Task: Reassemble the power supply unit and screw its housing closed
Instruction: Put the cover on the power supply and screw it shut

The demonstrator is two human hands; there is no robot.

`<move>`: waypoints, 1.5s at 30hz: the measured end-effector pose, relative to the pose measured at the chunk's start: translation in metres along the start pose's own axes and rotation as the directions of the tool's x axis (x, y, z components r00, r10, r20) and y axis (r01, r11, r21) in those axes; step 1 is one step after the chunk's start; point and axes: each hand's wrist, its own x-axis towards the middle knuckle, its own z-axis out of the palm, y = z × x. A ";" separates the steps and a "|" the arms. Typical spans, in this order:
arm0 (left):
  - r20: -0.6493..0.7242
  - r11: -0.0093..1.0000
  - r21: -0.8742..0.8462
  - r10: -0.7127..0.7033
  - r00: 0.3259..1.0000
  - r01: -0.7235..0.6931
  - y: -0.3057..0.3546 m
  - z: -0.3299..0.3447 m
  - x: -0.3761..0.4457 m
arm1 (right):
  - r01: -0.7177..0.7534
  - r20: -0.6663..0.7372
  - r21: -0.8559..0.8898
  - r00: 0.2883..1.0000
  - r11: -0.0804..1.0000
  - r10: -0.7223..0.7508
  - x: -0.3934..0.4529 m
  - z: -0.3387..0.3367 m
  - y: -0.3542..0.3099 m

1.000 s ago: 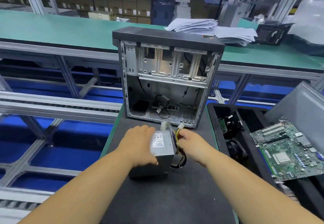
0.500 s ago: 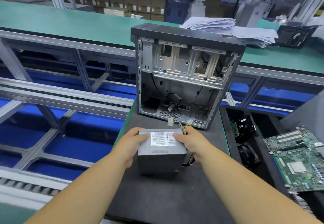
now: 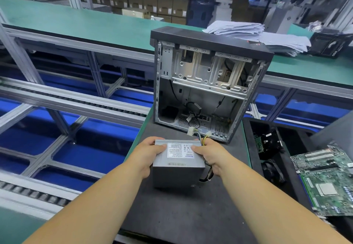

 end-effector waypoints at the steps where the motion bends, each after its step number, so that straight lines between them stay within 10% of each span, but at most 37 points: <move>1: -0.012 1.000 0.009 0.013 1.000 -0.013 0.000 0.000 0.000 | 0.011 -0.022 -0.022 1.000 1.000 -0.011 0.001 0.000 0.000; 9: -0.002 0.888 0.427 0.192 0.981 -0.173 0.006 -0.003 -0.001 | 0.012 -0.043 -0.042 0.999 0.999 -0.014 0.003 0.000 -0.002; 14: 0.409 -0.008 0.903 0.315 0.856 -0.429 0.017 0.011 -0.012 | 0.051 -0.034 -0.085 0.998 0.995 -0.054 0.001 -0.002 -0.001; 17: 0.501 -0.206 0.864 0.268 0.823 -0.459 0.012 0.024 -0.011 | 0.077 -0.033 -0.128 0.996 0.989 -0.081 -0.001 -0.003 0.001; 22: 0.399 -0.038 0.908 0.376 0.836 -0.416 0.018 0.029 -0.007 | 0.196 0.009 -0.229 0.980 0.954 -0.199 -0.011 -0.015 -0.007; 27: 0.053 0.635 0.742 0.264 0.963 -0.215 0.023 0.023 -0.008 | 0.386 -0.028 -0.413 0.900 0.825 -0.435 -0.017 -0.034 -0.040; 30: 0.107 0.877 0.474 0.031 0.994 -0.078 0.017 0.020 -0.001 | 0.426 -0.029 -0.498 0.863 0.755 -0.505 -0.014 -0.045 -0.056; 37: 0.088 0.972 0.088 -0.227 0.970 0.220 -0.025 0.016 0.008 | 0.396 0.154 -0.633 0.906 0.665 -0.393 0.001 -0.047 -0.057; 45: 0.139 0.949 0.017 -0.315 0.939 0.315 -0.049 0.009 0.021 | 0.398 0.289 -0.692 0.917 0.602 -0.275 0.035 -0.030 -0.026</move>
